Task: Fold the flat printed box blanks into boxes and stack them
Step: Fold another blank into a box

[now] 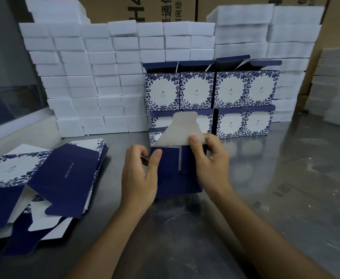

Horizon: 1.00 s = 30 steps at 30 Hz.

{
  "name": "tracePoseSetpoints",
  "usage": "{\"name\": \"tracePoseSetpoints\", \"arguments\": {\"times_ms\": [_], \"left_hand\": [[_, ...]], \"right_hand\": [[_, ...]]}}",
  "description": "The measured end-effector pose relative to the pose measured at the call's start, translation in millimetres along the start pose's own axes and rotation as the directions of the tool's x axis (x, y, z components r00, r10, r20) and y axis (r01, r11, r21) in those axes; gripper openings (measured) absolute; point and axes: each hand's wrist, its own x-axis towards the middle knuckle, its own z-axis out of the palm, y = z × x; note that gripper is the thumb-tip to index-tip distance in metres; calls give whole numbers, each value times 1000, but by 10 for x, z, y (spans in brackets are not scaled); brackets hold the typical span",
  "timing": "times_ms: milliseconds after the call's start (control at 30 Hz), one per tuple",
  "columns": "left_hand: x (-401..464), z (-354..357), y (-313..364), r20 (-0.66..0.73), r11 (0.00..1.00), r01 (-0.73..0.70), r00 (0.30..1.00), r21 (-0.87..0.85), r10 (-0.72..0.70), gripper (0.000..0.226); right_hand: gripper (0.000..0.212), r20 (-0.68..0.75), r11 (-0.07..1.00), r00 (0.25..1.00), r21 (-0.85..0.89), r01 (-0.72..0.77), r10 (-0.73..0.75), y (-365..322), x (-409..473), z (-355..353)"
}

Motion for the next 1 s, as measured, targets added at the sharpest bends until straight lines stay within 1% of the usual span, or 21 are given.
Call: {"name": "tracePoseSetpoints", "arguments": {"times_ms": [67, 133, 233, 433, 533, 733, 833, 933, 1000], "left_hand": [[0, -11, -12, -2, 993, -54, 998, 105, 55, 38], [0, -34, -4, -12, 976, -104, 994, 192, 108, 36], [-7, -62, 7, -16, 958, -135, 990, 253, 143, 35], [-1, -106, 5, 18, 914, -166, 985, 369, 172, 34], [15, -130, 0, 28, 907, -181, 982, 379, 184, 32], [15, -121, -28, 41, 910, -198, 980, 363, 197, 33], [-4, -118, -52, 53, 913, -205, 979, 354, 199, 35], [-35, -106, -79, 110, 908, -230, 973, 351, 204, 35], [-53, -92, -74, 134, 896, -267, 963, 354, 234, 37]], "right_hand": [[15, 15, 1000, 1000, -1, 0, 0, -4, -8, -2], [13, 18, 1000, 1000, 0, -1, 1, -4, -13, -2], [13, 20, 1000, 1000, 10, -5, 4, -7, -18, -1], [19, 44, 1000, 999, 7, 4, -4, -20, -29, 23], [21, 46, 1000, 999, 5, 14, -14, -28, -39, 31], [16, 34, 1000, 999, 18, 6, -6, 2, -40, 33], [18, 1, 1000, 1000, 12, 3, -3, 19, -31, 29], [21, -47, 998, 998, 46, -39, 41, 42, 0, -1], [24, -76, 991, 993, 101, -86, 94, 48, 20, -17]]}}
